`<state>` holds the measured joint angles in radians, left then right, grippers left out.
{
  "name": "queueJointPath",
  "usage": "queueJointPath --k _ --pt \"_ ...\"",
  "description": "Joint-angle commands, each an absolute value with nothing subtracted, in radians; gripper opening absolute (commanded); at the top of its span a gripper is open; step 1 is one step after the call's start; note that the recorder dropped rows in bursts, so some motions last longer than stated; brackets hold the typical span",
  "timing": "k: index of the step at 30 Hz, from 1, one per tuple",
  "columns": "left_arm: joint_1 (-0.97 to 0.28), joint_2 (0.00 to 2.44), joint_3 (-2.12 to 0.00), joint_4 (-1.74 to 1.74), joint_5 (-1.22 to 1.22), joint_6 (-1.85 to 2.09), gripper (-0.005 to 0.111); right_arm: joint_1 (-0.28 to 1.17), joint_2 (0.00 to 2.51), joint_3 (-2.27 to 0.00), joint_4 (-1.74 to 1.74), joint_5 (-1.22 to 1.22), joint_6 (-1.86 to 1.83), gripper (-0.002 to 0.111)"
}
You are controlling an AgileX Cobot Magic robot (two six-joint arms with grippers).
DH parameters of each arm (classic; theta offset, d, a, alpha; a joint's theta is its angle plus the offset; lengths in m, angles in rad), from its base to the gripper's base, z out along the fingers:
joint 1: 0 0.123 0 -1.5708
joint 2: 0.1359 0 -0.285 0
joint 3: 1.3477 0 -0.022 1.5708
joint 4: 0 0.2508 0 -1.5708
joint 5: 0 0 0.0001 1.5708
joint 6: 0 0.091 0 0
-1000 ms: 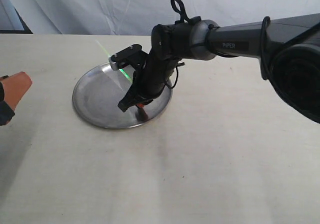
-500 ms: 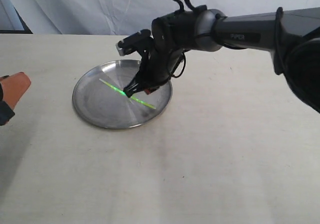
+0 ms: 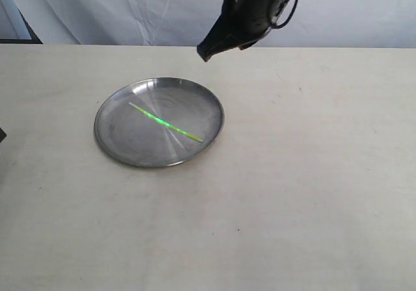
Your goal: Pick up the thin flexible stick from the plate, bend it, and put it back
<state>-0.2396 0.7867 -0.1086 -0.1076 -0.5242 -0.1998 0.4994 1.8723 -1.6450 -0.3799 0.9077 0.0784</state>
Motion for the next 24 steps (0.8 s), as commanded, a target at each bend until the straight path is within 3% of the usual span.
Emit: queueJointPath --k 1,12,24 --pt "-0.242 0.785 -0.111 -0.287 -0.461 -0.043 0.000 0.465 1.693 -1.492 -0.402 0.893 0.113 -0.001" --pt "-0.242 0.785 -0.111 -0.321 -0.444 -0.045 0.000 0.449 1.275 -1.108 -0.384 0.717 0.189 -0.001" --pt "-0.245 0.779 -0.111 -0.321 -0.444 -0.045 0.000 0.449 1.098 -0.948 -0.318 0.617 0.219 -0.001"
